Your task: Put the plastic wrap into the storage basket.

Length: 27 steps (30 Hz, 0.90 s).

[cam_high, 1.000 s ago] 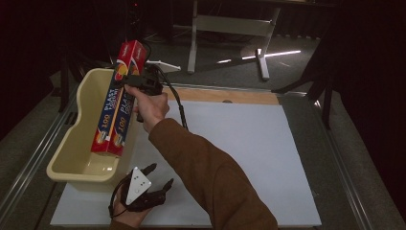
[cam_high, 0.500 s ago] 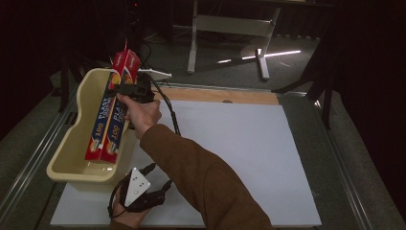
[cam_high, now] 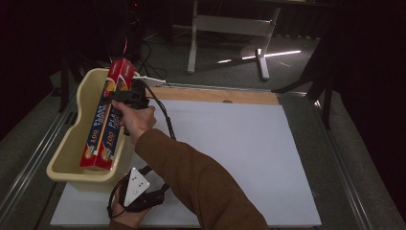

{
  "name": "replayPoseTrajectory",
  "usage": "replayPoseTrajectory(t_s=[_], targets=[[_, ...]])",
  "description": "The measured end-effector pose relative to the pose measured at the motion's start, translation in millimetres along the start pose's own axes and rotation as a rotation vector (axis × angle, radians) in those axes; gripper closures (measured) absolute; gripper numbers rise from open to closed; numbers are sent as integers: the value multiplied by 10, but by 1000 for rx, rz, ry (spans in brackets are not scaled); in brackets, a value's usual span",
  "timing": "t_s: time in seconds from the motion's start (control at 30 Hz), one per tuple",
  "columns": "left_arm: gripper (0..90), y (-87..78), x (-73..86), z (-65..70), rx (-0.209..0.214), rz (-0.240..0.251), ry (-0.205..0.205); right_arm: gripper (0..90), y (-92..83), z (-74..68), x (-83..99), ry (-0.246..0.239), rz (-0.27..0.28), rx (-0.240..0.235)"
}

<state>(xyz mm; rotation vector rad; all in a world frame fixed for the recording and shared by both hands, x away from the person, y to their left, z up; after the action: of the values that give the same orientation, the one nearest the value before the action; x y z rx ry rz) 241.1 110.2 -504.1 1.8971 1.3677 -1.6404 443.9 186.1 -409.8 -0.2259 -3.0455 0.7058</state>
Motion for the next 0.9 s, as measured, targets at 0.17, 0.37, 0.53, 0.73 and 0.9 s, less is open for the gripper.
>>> replayPoseTrajectory(t_s=[0.17, 0.37, 0.53, 0.73, 0.9], targets=[[282, -1, -1, 4, 2, 1, -3, 399, 52, 43, 49, 1, -10, 22], [282, -5, 1, -11, -1, 5, -5, 398, 123, 109, 68, 21, -23, 39], [282, -5, 2, -17, 2, 5, -12, 396, 167, 173, 47, 57, -34, 69], [282, -5, 0, -20, -1, 8, -15, 392, 229, 256, 37, 83, -47, 104], [282, -3, 1, -27, -1, 9, -16, 388, 251, 282, 31, 97, -60, 112]])
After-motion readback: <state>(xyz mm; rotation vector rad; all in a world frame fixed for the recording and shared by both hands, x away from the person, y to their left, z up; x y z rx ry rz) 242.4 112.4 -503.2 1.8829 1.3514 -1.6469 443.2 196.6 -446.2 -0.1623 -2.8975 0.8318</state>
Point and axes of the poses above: each handheld gripper's, and its own axes: y roughly forward along the jaws, x roughly out of its underside, z roughly to its right, the point moved 6 cm from there along y, roughly forward along the jaws, and after that the axes turned 14 degrees about y, right-handed, at the moved point
